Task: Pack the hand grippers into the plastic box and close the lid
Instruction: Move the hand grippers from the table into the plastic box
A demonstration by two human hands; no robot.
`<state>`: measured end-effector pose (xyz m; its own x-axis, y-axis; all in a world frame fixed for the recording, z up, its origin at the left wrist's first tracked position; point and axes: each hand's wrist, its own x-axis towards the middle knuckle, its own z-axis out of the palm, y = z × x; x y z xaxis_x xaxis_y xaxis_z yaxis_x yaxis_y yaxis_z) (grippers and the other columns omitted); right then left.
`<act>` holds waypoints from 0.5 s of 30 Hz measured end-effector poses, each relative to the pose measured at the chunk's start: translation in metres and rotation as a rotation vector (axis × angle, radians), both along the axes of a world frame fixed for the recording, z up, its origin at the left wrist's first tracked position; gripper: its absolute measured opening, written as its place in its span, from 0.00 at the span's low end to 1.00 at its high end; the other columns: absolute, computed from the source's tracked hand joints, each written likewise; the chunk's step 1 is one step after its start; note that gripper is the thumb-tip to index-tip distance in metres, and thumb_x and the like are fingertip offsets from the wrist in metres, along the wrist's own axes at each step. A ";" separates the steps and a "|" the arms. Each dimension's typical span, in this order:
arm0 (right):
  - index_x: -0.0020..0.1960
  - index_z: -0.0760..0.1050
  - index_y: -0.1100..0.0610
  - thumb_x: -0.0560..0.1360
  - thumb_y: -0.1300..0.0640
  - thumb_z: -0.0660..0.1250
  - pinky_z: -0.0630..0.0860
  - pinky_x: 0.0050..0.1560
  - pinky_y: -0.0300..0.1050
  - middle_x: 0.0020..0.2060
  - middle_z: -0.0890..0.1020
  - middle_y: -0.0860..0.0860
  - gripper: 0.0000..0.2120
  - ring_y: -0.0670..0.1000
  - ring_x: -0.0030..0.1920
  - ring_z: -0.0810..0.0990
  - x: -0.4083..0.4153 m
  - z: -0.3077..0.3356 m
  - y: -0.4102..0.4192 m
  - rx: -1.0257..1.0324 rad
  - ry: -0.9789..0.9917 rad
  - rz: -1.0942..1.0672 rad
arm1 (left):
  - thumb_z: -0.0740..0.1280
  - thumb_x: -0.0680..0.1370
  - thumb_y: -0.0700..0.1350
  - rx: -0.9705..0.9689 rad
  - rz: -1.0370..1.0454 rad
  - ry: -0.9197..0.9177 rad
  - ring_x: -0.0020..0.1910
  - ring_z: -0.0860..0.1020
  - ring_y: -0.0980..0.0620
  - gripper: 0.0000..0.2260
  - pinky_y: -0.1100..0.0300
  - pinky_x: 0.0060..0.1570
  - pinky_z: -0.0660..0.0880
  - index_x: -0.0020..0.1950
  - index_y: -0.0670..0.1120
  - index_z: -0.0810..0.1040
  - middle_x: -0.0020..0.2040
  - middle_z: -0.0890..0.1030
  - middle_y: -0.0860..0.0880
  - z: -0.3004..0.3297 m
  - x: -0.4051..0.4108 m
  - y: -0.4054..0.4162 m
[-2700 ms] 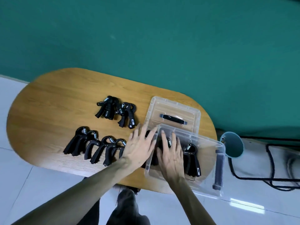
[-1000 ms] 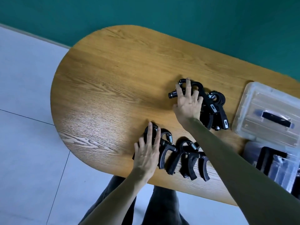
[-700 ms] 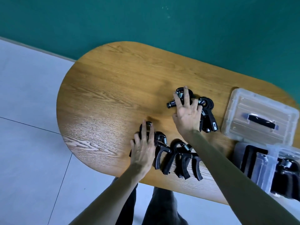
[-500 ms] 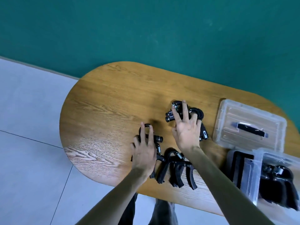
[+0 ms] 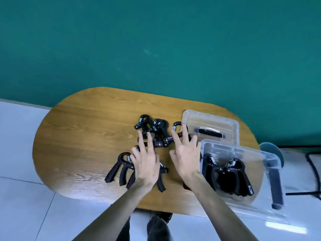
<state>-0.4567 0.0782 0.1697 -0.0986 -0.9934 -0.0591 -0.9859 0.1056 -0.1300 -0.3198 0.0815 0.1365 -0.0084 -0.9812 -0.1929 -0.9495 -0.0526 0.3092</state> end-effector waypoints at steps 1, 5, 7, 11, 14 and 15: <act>0.77 0.63 0.49 0.68 0.60 0.71 0.73 0.52 0.59 0.80 0.57 0.58 0.40 0.63 0.53 0.70 -0.012 0.004 0.012 0.003 -0.013 -0.016 | 0.60 0.82 0.47 0.003 0.006 0.012 0.54 0.66 0.42 0.33 0.48 0.53 0.67 0.82 0.47 0.46 0.82 0.41 0.41 0.005 -0.013 0.008; 0.77 0.64 0.50 0.67 0.61 0.71 0.73 0.48 0.58 0.80 0.57 0.58 0.39 0.62 0.49 0.71 -0.060 0.013 0.055 -0.021 -0.025 -0.087 | 0.59 0.82 0.47 -0.009 -0.026 0.044 0.54 0.64 0.44 0.33 0.49 0.55 0.67 0.82 0.48 0.44 0.82 0.39 0.42 0.020 -0.065 0.037; 0.77 0.64 0.49 0.67 0.60 0.73 0.73 0.49 0.59 0.80 0.56 0.58 0.41 0.62 0.49 0.71 -0.084 0.016 0.076 -0.031 -0.036 -0.148 | 0.59 0.83 0.47 -0.020 -0.047 0.058 0.54 0.64 0.44 0.33 0.50 0.54 0.66 0.82 0.48 0.44 0.82 0.40 0.42 0.025 -0.093 0.050; 0.78 0.62 0.49 0.68 0.59 0.71 0.73 0.50 0.59 0.80 0.57 0.58 0.40 0.62 0.49 0.70 -0.131 0.015 0.107 -0.056 -0.065 -0.252 | 0.61 0.82 0.48 -0.022 -0.093 0.070 0.54 0.67 0.43 0.32 0.49 0.54 0.68 0.82 0.47 0.48 0.82 0.45 0.41 0.028 -0.146 0.069; 0.78 0.62 0.47 0.68 0.58 0.71 0.72 0.50 0.58 0.80 0.57 0.56 0.40 0.62 0.50 0.70 -0.165 0.008 0.125 -0.046 -0.080 -0.302 | 0.63 0.81 0.46 -0.032 -0.156 0.091 0.54 0.69 0.41 0.31 0.47 0.53 0.70 0.81 0.46 0.54 0.82 0.51 0.40 0.025 -0.178 0.079; 0.78 0.62 0.47 0.68 0.58 0.70 0.72 0.51 0.58 0.80 0.57 0.56 0.39 0.62 0.51 0.70 -0.175 0.004 0.131 -0.039 -0.087 -0.325 | 0.64 0.80 0.46 -0.032 -0.176 0.094 0.54 0.69 0.40 0.31 0.47 0.53 0.70 0.81 0.46 0.55 0.82 0.52 0.39 0.023 -0.188 0.082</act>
<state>-0.6320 0.2090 0.1734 -0.4066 -0.9125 -0.0437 -0.8866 0.4057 -0.2223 -0.5076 0.1633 0.1598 -0.1968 -0.9685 -0.1524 -0.9103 0.1227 0.3954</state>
